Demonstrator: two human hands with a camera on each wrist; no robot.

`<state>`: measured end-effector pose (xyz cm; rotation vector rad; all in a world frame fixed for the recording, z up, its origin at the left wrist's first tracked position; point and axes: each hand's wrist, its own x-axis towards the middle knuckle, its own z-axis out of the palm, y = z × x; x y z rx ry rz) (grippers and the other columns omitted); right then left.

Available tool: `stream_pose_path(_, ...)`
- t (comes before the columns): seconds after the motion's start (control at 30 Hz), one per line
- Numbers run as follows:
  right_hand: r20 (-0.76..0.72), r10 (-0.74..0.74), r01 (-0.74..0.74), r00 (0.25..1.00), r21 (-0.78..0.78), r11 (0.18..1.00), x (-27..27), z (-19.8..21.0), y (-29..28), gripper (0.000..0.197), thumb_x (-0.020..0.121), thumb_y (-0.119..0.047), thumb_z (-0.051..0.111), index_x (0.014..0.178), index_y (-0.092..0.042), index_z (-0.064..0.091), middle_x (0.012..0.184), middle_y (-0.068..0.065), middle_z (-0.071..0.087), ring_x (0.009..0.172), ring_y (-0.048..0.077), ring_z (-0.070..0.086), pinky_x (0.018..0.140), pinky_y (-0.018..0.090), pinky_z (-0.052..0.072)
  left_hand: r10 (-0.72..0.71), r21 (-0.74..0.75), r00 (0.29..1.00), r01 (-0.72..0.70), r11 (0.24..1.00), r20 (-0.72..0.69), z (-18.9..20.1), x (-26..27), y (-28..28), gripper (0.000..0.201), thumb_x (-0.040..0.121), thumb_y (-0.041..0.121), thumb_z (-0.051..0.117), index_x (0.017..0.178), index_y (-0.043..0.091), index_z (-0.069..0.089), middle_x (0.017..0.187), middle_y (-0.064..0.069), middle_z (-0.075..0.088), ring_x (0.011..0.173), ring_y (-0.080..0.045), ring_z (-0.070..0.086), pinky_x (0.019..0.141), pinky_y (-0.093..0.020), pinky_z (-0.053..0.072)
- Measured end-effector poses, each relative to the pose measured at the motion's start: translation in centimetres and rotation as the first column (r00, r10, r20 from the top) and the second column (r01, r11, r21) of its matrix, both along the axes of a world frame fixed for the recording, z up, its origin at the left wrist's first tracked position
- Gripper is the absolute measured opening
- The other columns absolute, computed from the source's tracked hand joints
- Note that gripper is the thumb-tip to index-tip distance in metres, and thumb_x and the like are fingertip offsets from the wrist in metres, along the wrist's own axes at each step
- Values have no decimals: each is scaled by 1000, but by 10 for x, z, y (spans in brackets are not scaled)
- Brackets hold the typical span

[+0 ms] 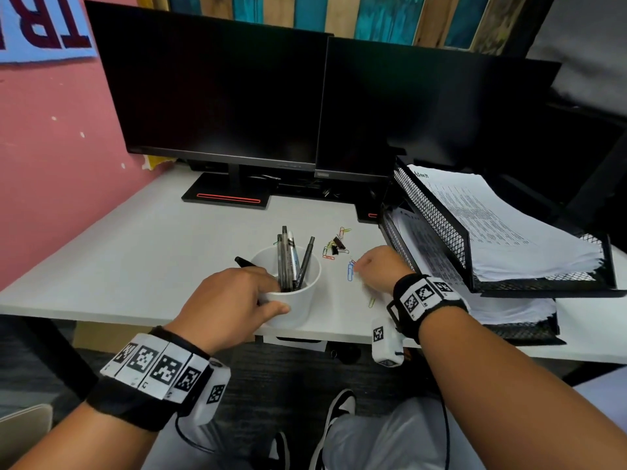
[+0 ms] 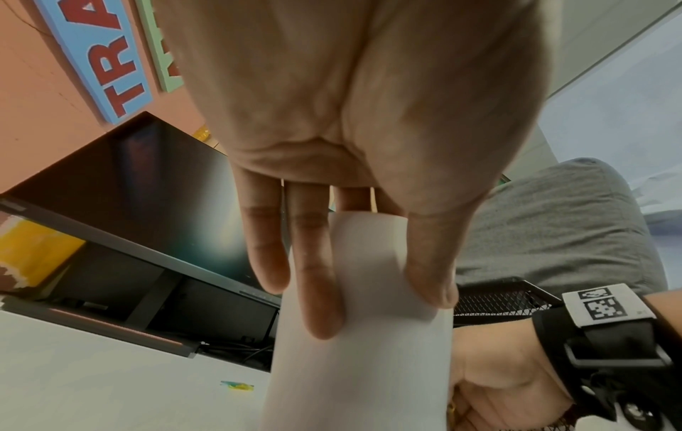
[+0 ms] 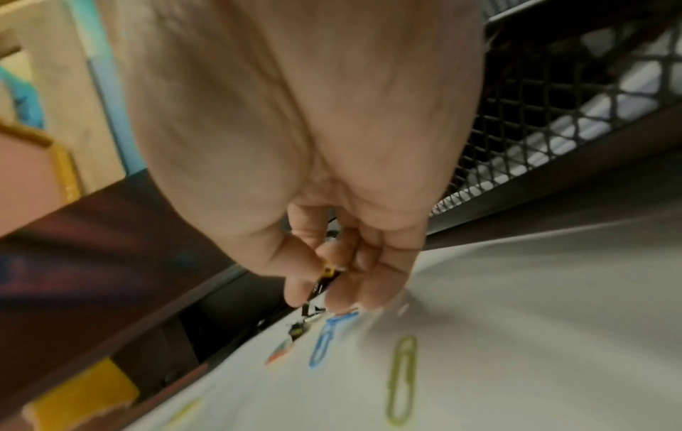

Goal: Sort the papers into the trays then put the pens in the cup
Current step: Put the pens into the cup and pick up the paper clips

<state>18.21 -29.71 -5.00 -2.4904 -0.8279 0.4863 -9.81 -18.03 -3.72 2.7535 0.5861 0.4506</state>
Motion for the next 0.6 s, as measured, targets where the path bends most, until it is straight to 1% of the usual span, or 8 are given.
stream_pose_path(0.1,-80,-45,52,996,83,995,3,11,-6,28,95,-8,60,117,4,72,85,12,67,72,26,63,72,31,56,2,-9,1000,-2,1000,-9,1,2,-1,22,89,55,70,80,36,68,81,18,61,77,-6,60,65,-28,47)
stream_pose_path(0.13,-83,-37,42,996,60,997,3,14,-8,30,96,-5,58,121,6,69,89,17,68,75,27,61,73,34,57,-2,-14,1000,2,1000,-13,2,3,-2,22,89,55,70,77,39,63,80,19,60,77,-6,60,65,-28,47)
stream_pose_path(0.2,-48,-16,14,999,-37,999,2,19,-10,36,98,-2,50,130,10,63,115,29,68,89,31,60,74,35,53,-8,-23,1000,8,1000,-21,4,5,-4,23,90,54,70,73,43,58,78,19,58,76,-6,59,64,-28,45)
stream_pose_path(0.27,-16,5,-7,1000,-115,993,-1,20,-12,39,102,-7,43,132,12,59,133,32,61,107,38,61,79,34,49,-16,-27,1000,15,1000,-23,6,6,-7,28,90,54,70,69,47,53,78,19,58,75,-5,59,63,-25,42)
stream_pose_path(0.33,35,38,-30,999,-204,979,-7,18,-17,38,102,-27,47,118,2,65,121,24,66,103,36,61,83,35,50,-21,-36,1000,20,999,-17,8,7,-10,35,90,53,71,65,53,46,79,20,58,76,-5,59,61,-22,38)
stream_pose_path(0.4,73,97,-67,993,-336,940,-15,16,-23,36,92,-46,59,92,-11,62,93,8,66,82,24,62,66,28,49,-19,-39,1000,18,999,-16,10,7,-12,39,90,52,71,64,55,43,79,21,58,76,-4,59,61,-20,36)
stream_pose_path(0.5,99,132,-80,986,-413,907,-22,12,-23,25,82,-28,72,76,-14,53,75,1,58,65,17,56,51,23,41,-8,-39,1000,7,999,-26,11,7,-13,38,90,54,70,64,54,43,80,20,58,74,-3,58,60,-19,35)
stream_pose_path(0.6,133,163,-94,978,-416,904,-24,8,-14,18,89,-14,66,83,-12,49,80,2,55,78,23,59,53,26,41,-6,-35,1000,5,999,-24,12,5,-12,36,91,54,69,64,49,46,78,18,56,70,-4,56,58,-18,32)
